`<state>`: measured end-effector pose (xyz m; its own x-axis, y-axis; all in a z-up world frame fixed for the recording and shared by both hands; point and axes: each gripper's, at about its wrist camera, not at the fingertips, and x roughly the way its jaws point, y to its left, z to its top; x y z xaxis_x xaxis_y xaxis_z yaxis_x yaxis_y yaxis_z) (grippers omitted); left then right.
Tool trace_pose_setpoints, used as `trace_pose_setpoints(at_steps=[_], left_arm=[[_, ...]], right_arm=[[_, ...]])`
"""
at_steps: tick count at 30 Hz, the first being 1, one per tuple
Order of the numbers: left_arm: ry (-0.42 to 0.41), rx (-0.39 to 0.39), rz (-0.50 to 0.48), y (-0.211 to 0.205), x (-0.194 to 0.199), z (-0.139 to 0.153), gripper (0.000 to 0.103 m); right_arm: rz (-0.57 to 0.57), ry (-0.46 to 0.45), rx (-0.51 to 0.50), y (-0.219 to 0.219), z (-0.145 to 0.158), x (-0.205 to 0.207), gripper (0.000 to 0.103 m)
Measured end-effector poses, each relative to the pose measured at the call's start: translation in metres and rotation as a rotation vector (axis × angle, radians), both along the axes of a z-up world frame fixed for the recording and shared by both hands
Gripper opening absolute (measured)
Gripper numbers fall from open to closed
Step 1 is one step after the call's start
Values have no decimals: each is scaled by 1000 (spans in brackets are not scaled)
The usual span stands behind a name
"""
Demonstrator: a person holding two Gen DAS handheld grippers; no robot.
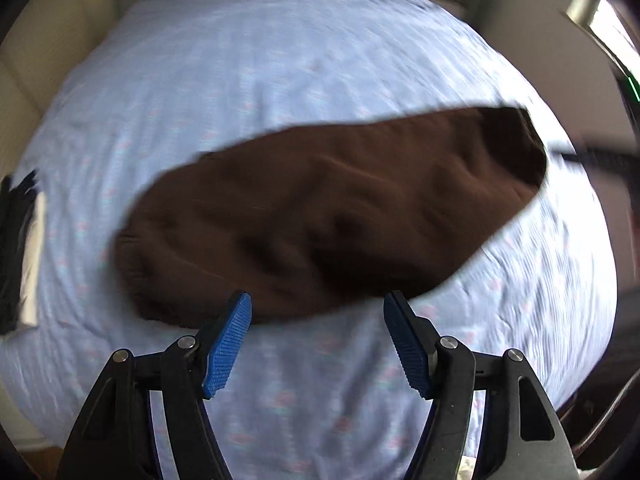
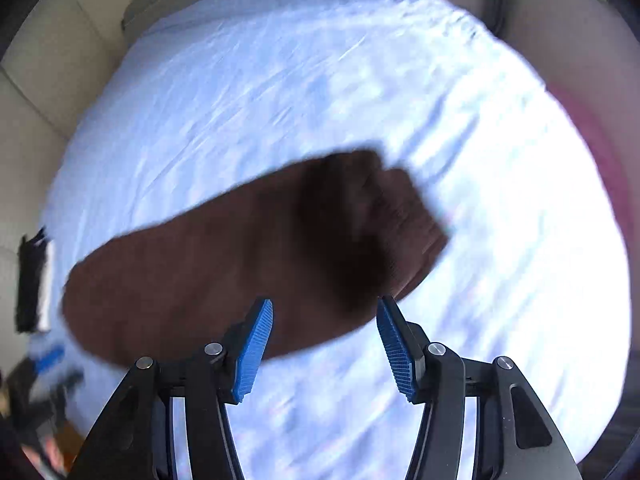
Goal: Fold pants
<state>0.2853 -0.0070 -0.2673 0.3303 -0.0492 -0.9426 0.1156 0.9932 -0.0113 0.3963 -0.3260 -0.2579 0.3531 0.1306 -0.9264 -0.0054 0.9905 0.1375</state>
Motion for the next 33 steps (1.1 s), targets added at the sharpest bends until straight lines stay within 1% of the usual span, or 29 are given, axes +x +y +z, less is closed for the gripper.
trace_pose_setpoints(at_steps=[3,5,6,7,8,9,11,12,14,16,18,19,20,21,22,23,24,25,26,27,28,29,31,33], left_arm=[[7,35,-74,-38,-8,-11,65],[5,49,-116,-55,-12,-12,65],[-3,67,-138,-64,-14,-13,65],[-11,96,-150,-71,-16,-14,65],[-14,108,-153,-74,-18,-15,65],[-16,108,-153,-76,-17,-14,65],[-15,107,-131,-78,-16,-14,65],[-12,105,-122,-78,-14,-14,65],[-19,121,-113,-80,-11,-14,65],[-28,134,-122,-85,-10,-15,65],[-16,125,-124,-88,-9,-17,65],[-7,117,-123,-90,-7,-18,65],[0,111,-121,-91,-6,-19,65],[6,105,-120,-93,-5,-20,65],[11,104,-126,-95,-5,-21,65],[11,112,-134,-99,-5,-21,65],[5,127,-150,-102,-5,-20,65],[-1,134,-160,-103,-5,-19,65],[-9,136,-167,-102,-5,-18,65],[-21,134,-165,-103,-5,-15,66],[-33,128,-159,-102,-4,-13,66],[-39,123,-152,-101,-3,-11,66],[-42,118,-138,-100,0,-9,66],[-39,118,-139,-100,4,-10,66]], right_arm=[[48,-18,-37,-3,-6,35,56],[93,-12,-64,-5,-18,53,56],[99,-7,-78,-6,-25,64,56],[95,0,-78,0,-30,70,55],[84,13,-78,-2,-37,79,55],[60,23,-94,-3,-43,86,48],[38,27,-100,6,-54,93,32],[29,42,-119,5,-58,92,29],[27,43,-146,0,-56,90,26],[10,5,-156,-5,-44,91,26],[-12,-34,-196,-11,-35,100,26],[-12,-43,-200,-12,-34,105,26],[6,-44,-192,-10,-36,111,27],[49,-36,-200,-5,-42,116,29],[77,-26,-218,-1,-46,118,29],[111,-5,-260,4,-52,118,31],[116,8,-272,4,-53,117,33],[105,13,-257,1,-49,115,34],[71,-5,-210,-7,-38,108,41],[33,-32,-172,-16,-27,99,54],[-15,-64,-140,-25,-14,89,61],[-70,-106,-103,-36,-2,77,71],[-152,-161,-17,-58,12,52,71],[-203,-119,30,-74,1,37,71]])
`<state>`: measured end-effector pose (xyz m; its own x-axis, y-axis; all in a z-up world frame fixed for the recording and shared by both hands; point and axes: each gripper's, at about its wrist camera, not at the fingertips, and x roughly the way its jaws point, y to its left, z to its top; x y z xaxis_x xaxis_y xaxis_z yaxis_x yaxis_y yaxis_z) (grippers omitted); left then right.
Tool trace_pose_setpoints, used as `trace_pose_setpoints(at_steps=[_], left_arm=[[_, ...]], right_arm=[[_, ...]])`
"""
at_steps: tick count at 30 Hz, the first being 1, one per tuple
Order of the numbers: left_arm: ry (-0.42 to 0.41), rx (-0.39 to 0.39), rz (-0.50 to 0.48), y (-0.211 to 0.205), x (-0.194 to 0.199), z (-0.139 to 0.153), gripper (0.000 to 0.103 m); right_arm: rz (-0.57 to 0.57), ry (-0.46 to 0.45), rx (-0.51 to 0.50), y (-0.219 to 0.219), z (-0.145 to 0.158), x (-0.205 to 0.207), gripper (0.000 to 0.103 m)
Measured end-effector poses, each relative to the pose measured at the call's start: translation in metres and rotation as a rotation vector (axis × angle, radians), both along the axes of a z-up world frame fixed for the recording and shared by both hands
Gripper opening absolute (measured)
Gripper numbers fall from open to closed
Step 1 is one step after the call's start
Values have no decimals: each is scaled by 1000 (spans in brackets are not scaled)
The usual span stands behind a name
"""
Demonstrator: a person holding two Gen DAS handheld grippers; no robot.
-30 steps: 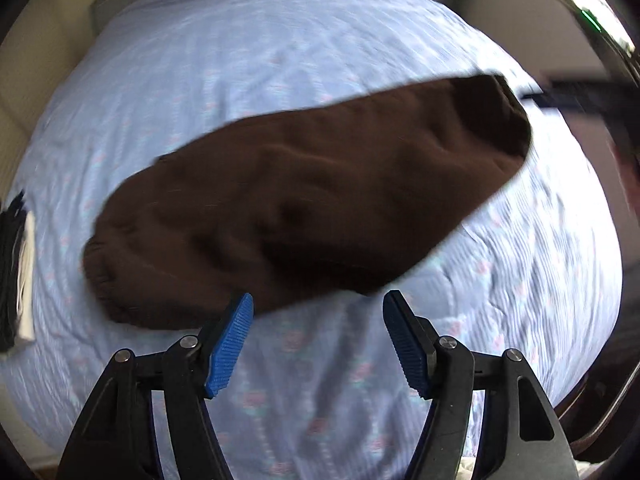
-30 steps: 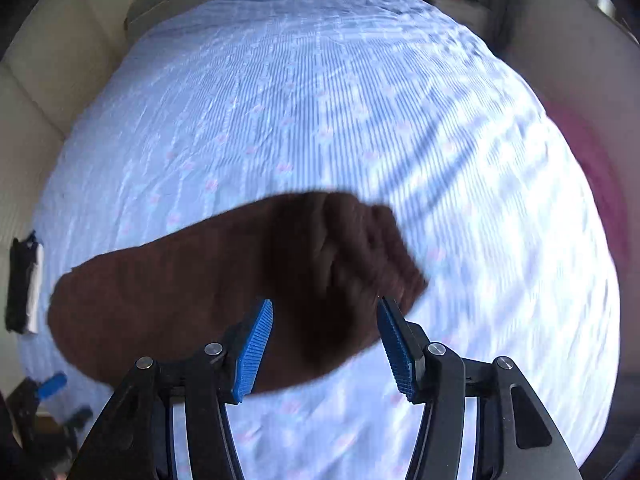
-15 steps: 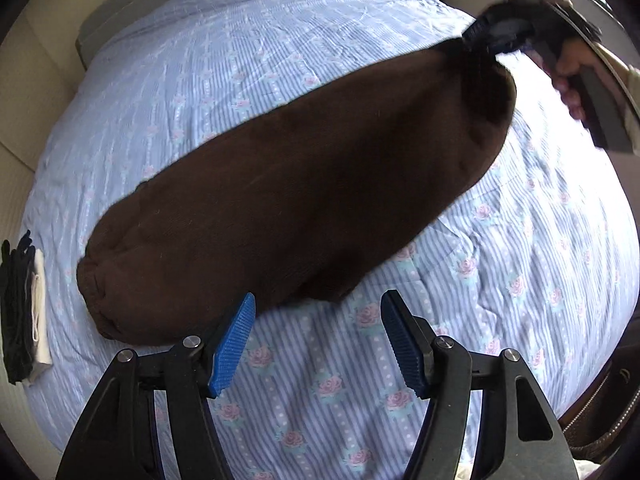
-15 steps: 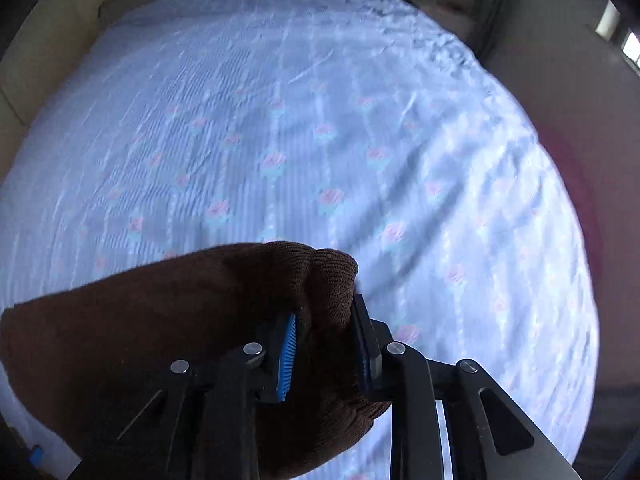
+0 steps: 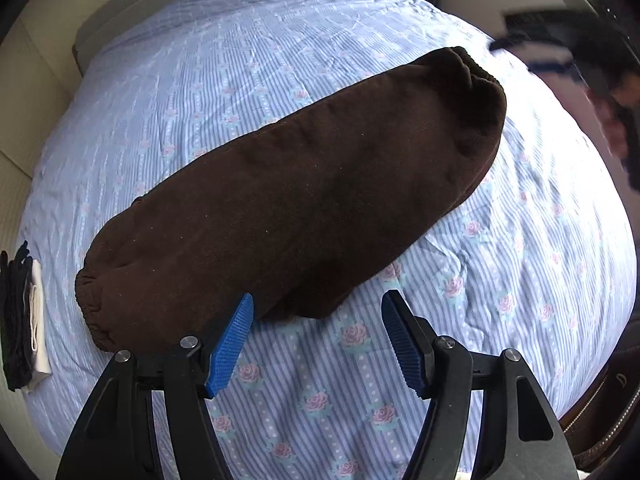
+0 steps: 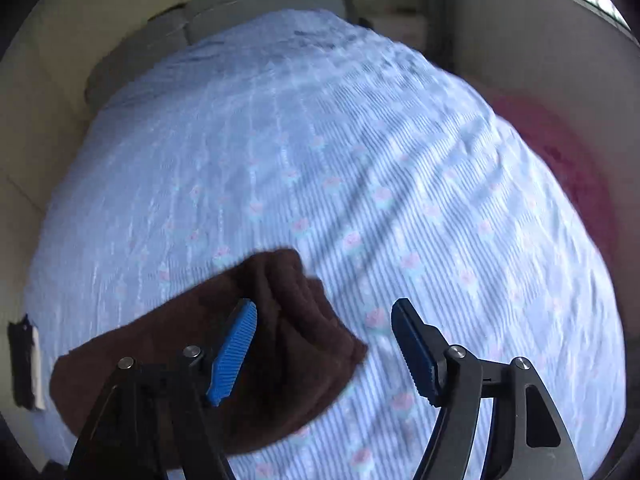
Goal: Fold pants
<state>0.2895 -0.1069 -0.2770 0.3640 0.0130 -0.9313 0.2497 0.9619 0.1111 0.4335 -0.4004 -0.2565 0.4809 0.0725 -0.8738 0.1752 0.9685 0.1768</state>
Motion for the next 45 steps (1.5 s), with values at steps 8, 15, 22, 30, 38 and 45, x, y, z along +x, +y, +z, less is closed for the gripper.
trace_pose_setpoints(at_steps=[8,15,22,30,38,45], left_arm=[[-50,37,-57,-9,14,8,66],[-65,50,-38,-5,24,14,66],[-76,51,-39,-9,30,17,66],[-88,49,-79,-21,31,23,66],[-64,25,0,9,23,28,66],[-72,11,199,87,-1,49,66]], right_arm=[[-160,82,250,-30,-40,-32,70],[-128,107,295,-15,-67,10,88],[-182,152,360,-19,-102,24,90],[-231,203,511,-37,-134,14,56],[-194,85,380,-16,-47,-15,43],[-23,-5,93,67,47,-16,43]])
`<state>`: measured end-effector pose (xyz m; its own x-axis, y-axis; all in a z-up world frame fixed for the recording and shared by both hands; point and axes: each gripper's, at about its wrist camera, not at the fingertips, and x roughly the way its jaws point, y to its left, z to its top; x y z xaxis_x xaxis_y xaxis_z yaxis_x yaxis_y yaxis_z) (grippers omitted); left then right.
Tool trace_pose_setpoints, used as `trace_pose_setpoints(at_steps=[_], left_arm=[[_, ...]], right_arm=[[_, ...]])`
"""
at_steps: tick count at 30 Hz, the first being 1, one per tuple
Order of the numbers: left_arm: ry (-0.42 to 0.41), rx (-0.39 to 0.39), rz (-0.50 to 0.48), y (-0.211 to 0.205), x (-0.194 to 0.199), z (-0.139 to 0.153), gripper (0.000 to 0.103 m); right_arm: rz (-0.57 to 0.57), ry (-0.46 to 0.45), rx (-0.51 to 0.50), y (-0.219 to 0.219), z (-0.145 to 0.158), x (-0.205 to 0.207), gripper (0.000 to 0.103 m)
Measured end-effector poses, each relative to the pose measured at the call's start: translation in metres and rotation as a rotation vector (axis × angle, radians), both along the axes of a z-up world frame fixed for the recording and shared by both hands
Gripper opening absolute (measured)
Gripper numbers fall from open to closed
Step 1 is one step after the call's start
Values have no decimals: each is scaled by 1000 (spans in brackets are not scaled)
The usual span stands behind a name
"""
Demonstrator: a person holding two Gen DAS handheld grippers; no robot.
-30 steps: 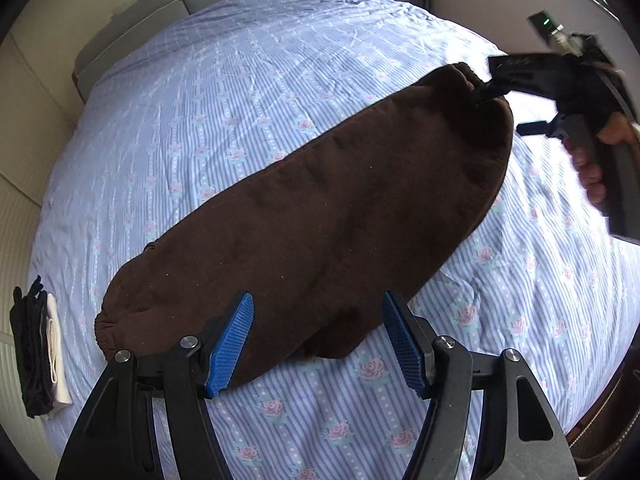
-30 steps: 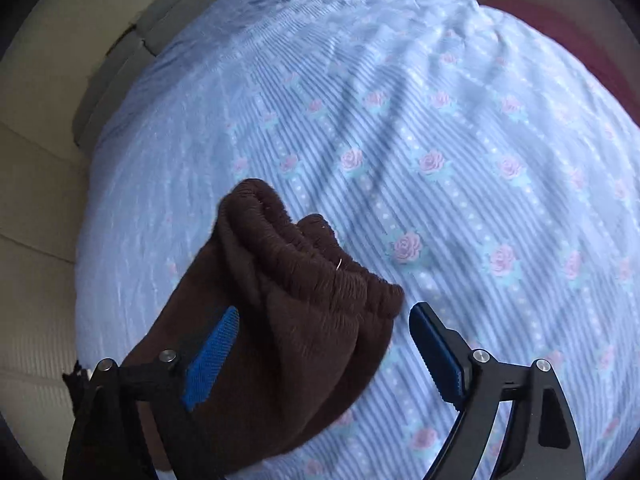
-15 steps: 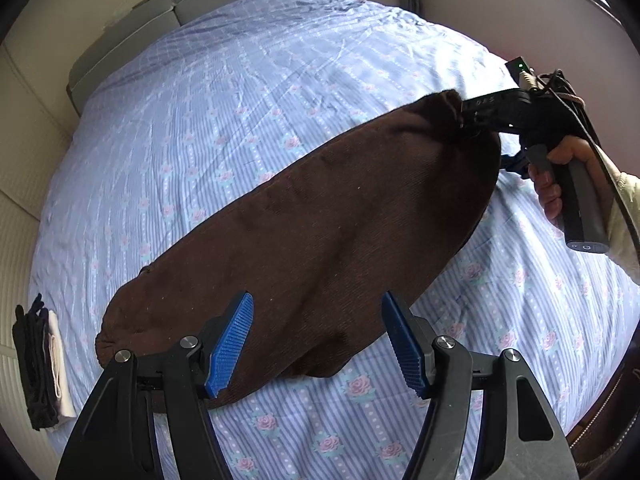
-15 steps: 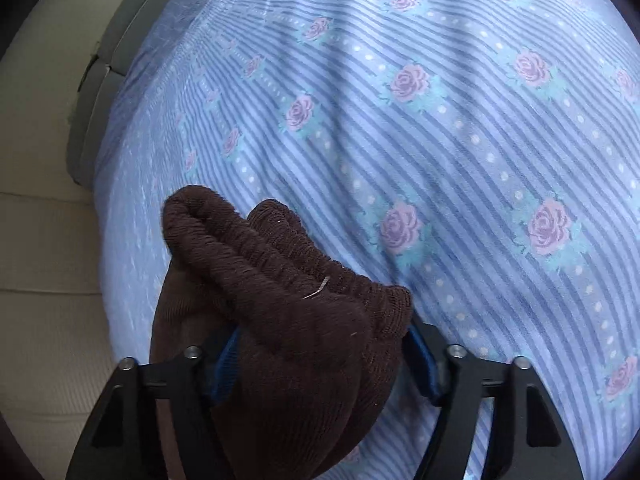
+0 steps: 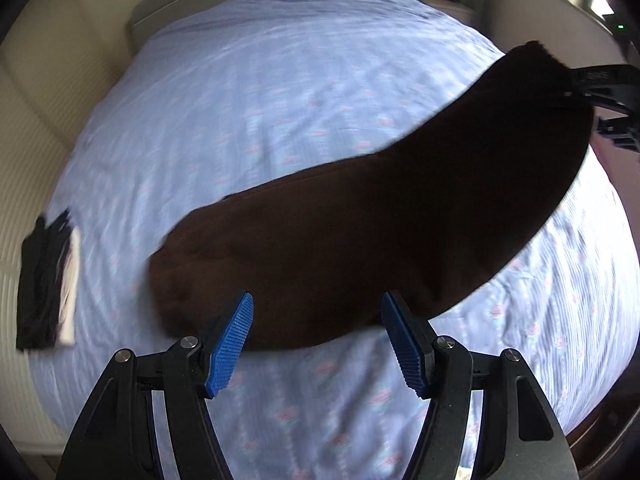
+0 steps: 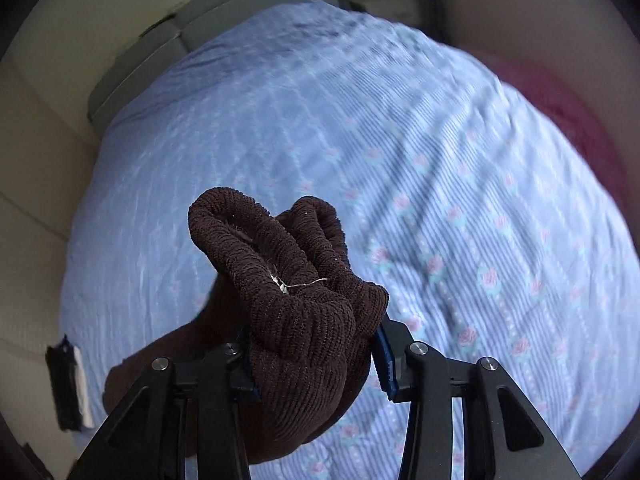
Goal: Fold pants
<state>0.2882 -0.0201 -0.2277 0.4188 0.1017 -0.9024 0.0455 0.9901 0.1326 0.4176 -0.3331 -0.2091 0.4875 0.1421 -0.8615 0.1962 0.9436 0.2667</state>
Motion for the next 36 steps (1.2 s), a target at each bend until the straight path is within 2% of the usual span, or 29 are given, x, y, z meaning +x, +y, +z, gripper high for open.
trace_pose_setpoints(at_steps=[2,5,10,14,18,23,25,26,27,29,33,35,36], left_arm=[[-28,1,48,23,-7,10,66],[-82,-7,107,58,-17,25,66],[-124,-28,163,116,-28,41,66],[-130,-55,181,159,-40,47,66],[-114,-51,175,194,-52,44,66],[-97,-20,176,233,-70,38,66],[-85,-15,185,248,-77,35,66],[-81,-12,192,255,-78,33,67],[-79,-10,199,261,-81,33,68],[-76,-10,216,273,-84,32,69],[-78,-15,234,286,-85,34,69],[-89,-22,228,287,-84,38,71],[-94,-27,220,285,-83,40,72]], right_arm=[[56,-29,-75,32,22,0,43],[139,-85,-111,85,51,-4,43],[296,-119,-209,194,77,-28,43],[430,-94,-250,290,65,-44,43],[532,-17,-296,367,22,-59,43],[556,130,-329,416,-37,-67,46],[559,155,-374,429,-47,-73,49],[575,166,-405,437,-52,-77,58],[598,173,-411,444,-54,-81,73],[635,190,-365,454,-49,-89,80],[664,179,-340,461,-29,-108,80],[650,156,-270,446,-11,-116,80],[651,152,-204,437,-1,-120,80]])
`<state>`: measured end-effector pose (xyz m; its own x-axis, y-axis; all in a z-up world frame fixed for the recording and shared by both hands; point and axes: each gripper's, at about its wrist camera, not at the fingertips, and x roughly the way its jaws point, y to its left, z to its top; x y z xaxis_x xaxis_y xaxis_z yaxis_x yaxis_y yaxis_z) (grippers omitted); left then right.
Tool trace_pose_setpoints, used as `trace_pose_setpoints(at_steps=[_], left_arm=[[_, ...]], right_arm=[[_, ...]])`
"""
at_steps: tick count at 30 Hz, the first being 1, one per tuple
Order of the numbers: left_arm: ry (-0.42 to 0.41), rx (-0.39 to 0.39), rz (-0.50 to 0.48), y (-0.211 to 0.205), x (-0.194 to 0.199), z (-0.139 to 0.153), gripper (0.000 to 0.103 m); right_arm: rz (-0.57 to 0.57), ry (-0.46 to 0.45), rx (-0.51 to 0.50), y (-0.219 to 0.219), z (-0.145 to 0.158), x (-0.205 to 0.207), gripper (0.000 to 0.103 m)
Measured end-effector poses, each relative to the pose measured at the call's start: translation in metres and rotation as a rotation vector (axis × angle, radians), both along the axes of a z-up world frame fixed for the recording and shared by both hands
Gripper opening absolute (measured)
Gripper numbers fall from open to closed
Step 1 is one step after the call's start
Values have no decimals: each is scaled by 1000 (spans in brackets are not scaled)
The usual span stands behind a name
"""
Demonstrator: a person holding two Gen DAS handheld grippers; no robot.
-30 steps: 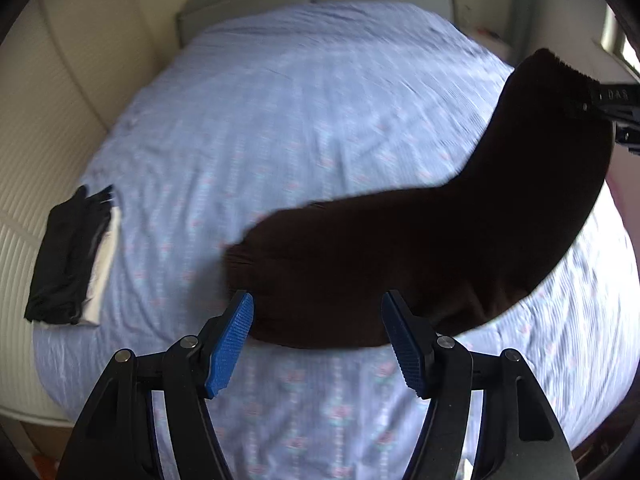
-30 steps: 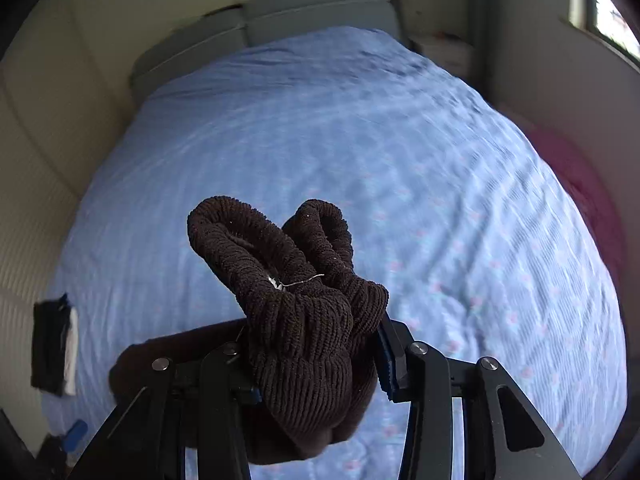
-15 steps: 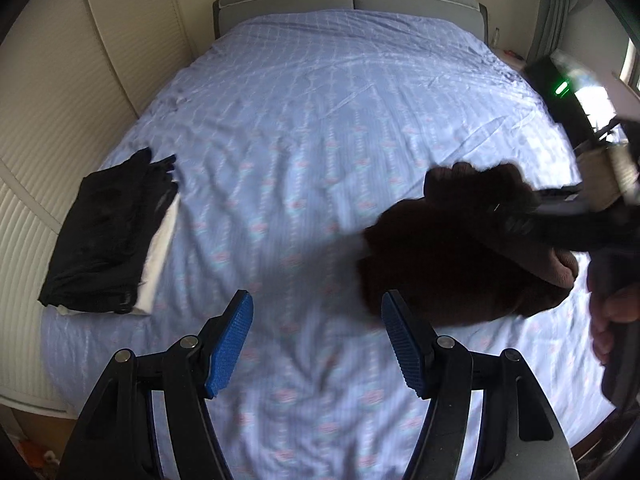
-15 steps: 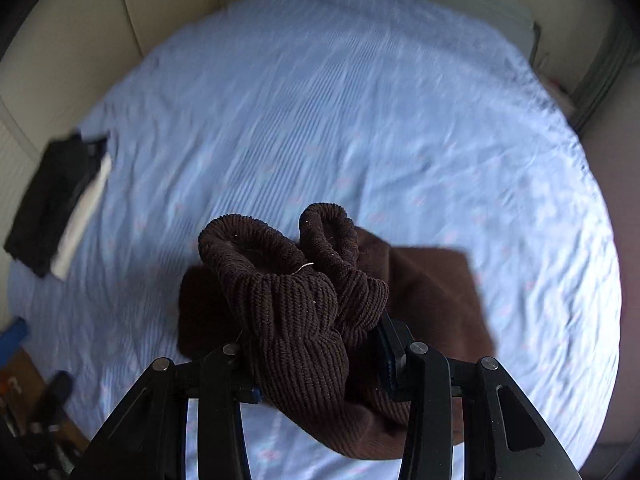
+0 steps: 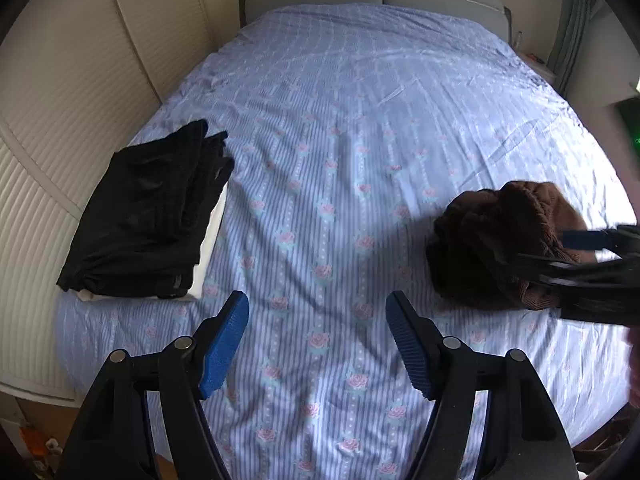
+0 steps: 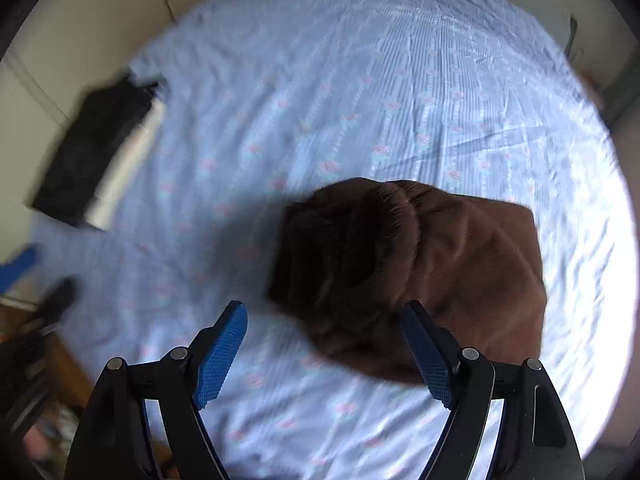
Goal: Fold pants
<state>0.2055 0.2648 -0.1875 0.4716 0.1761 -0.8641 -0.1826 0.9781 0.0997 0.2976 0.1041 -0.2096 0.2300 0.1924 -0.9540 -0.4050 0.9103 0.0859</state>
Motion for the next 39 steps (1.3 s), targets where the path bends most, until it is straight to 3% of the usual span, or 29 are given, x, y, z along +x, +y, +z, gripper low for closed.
trace_pose_setpoints(at_steps=[4,7,9,12,17,20,23,25,26,27,30,35,39], left_arm=[[-22,-31,-43,-18,12,5,73],[-32,-94,-78,-42,28,8,73],[-33,-166,-96,-58,42,8,78],[-6,-278,-117,-84,70,0,82],[100,-319,-100,-123,119,-31,83],[164,-390,-58,-135,142,-49,83],[211,-385,-8,-143,154,-63,83],[248,-380,6,-148,158,-74,77],[260,-367,11,-149,158,-77,68],[255,-354,15,-149,157,-77,47],[194,-412,-4,-144,145,-62,26],[87,-409,-24,-135,103,-30,27],[161,-462,80,-113,85,-61,35]], right_arm=[[-6,37,196,-44,38,-20,80],[-101,-16,186,-88,48,-25,80],[-213,-45,134,-126,39,-15,81],[-391,-12,113,-186,12,4,80],[-598,82,172,-257,-37,26,81],[-620,115,189,-273,-55,35,81],[-588,145,206,-271,-70,43,80],[-557,163,217,-268,-78,44,80],[-542,171,215,-266,-82,46,80],[-525,174,219,-263,-84,47,80],[-502,180,229,-258,-83,46,81],[-453,155,261,-256,-71,43,81],[-419,174,256,-249,-75,42,80]])
